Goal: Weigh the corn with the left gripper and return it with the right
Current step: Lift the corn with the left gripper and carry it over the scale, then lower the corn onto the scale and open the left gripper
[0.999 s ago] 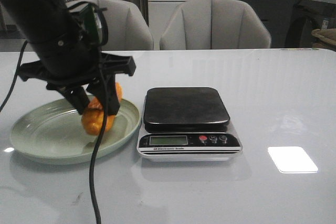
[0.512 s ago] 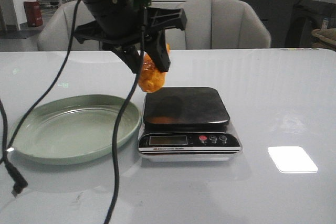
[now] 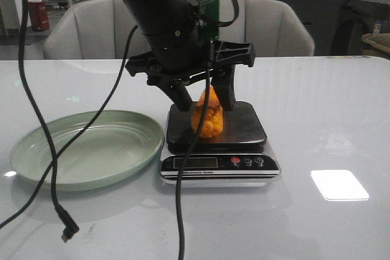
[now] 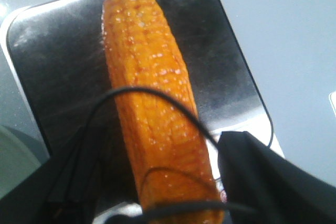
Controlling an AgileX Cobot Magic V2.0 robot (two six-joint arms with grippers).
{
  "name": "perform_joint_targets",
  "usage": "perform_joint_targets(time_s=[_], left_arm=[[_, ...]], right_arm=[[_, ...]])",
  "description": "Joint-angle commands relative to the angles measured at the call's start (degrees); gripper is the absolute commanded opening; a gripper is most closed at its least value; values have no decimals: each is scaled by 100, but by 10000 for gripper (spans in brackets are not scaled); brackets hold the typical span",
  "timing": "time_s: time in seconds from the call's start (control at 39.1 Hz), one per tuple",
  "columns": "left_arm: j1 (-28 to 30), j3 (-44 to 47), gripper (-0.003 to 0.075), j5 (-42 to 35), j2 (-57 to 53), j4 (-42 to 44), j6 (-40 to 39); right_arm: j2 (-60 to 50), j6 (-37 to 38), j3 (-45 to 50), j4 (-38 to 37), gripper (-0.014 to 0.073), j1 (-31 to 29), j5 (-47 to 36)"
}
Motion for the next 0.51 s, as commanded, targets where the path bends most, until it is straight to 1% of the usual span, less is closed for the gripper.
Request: perform_joint_targets(time_s=[0.0, 0.2, 0.38, 0.49], left_arm=[[-20, -183, 512, -164, -327, -75, -57], [74, -183, 512, -147, -763, 178, -57], [326, -161, 512, -137, -1367, 292, -57], [491, -2, 511, -147, -1740, 334, -57]], right_arm=[[-116, -17, 61, -56, 186, -31, -451], [-116, -17, 61, -56, 186, -31, -451], [-116, -17, 61, -56, 186, -31, -451], [-116, -17, 61, -56, 186, -31, -451]])
